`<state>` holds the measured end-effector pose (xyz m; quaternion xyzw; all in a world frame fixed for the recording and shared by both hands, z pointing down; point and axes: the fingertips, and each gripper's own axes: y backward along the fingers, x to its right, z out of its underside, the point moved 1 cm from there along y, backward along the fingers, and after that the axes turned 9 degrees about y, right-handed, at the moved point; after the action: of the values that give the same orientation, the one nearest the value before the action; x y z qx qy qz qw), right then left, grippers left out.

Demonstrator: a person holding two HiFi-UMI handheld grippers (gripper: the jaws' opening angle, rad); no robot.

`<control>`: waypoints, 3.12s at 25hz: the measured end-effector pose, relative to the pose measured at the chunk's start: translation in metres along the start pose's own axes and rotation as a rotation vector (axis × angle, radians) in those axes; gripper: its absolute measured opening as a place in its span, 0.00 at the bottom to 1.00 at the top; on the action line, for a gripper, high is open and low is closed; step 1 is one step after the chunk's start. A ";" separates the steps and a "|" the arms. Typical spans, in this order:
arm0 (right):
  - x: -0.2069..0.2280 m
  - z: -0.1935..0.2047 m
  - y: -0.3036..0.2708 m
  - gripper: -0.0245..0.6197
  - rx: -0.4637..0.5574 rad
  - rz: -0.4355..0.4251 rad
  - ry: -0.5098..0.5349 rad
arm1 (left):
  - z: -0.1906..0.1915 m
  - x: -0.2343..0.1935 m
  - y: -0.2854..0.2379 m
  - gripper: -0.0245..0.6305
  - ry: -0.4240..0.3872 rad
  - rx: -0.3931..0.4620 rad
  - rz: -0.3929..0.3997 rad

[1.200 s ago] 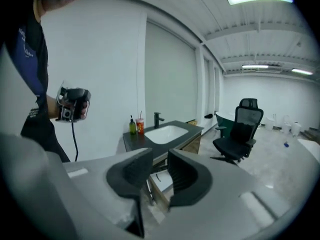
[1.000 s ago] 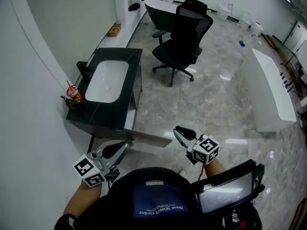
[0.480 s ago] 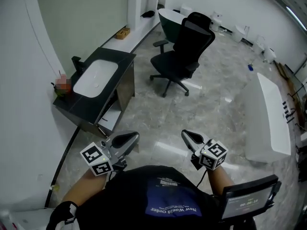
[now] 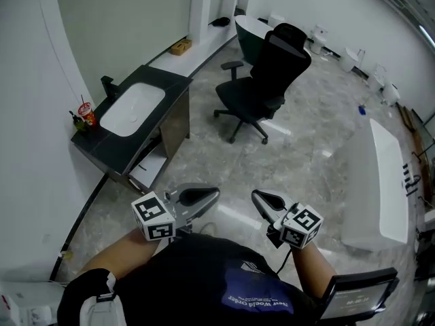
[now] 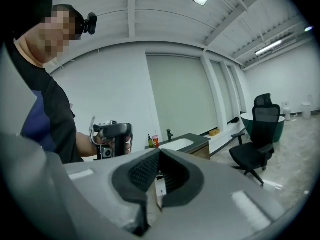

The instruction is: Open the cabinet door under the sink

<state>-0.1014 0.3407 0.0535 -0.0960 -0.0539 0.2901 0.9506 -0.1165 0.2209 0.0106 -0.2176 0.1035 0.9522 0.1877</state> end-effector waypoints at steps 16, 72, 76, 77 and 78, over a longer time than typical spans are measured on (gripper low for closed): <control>0.206 -0.016 -0.022 0.04 0.013 0.056 -0.007 | -0.024 -0.149 -0.172 0.04 0.037 -0.071 0.058; 0.245 -0.144 -0.578 0.04 -0.024 -1.092 0.130 | -0.211 -0.423 0.098 0.04 -0.104 0.571 -1.082; 0.250 -0.144 -0.612 0.04 -0.022 -1.169 0.113 | -0.222 -0.447 0.101 0.04 -0.109 0.582 -1.145; 0.253 -0.145 -0.621 0.04 -0.023 -1.190 0.110 | -0.227 -0.454 0.100 0.04 -0.115 0.585 -1.162; 0.257 -0.145 -0.631 0.04 -0.028 -1.212 0.105 | -0.231 -0.462 0.099 0.04 -0.119 0.593 -1.181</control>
<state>0.4751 -0.0496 0.0589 -0.0750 -0.0561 -0.3085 0.9466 0.3159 -0.0775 0.0267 -0.1239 0.2138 0.6308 0.7356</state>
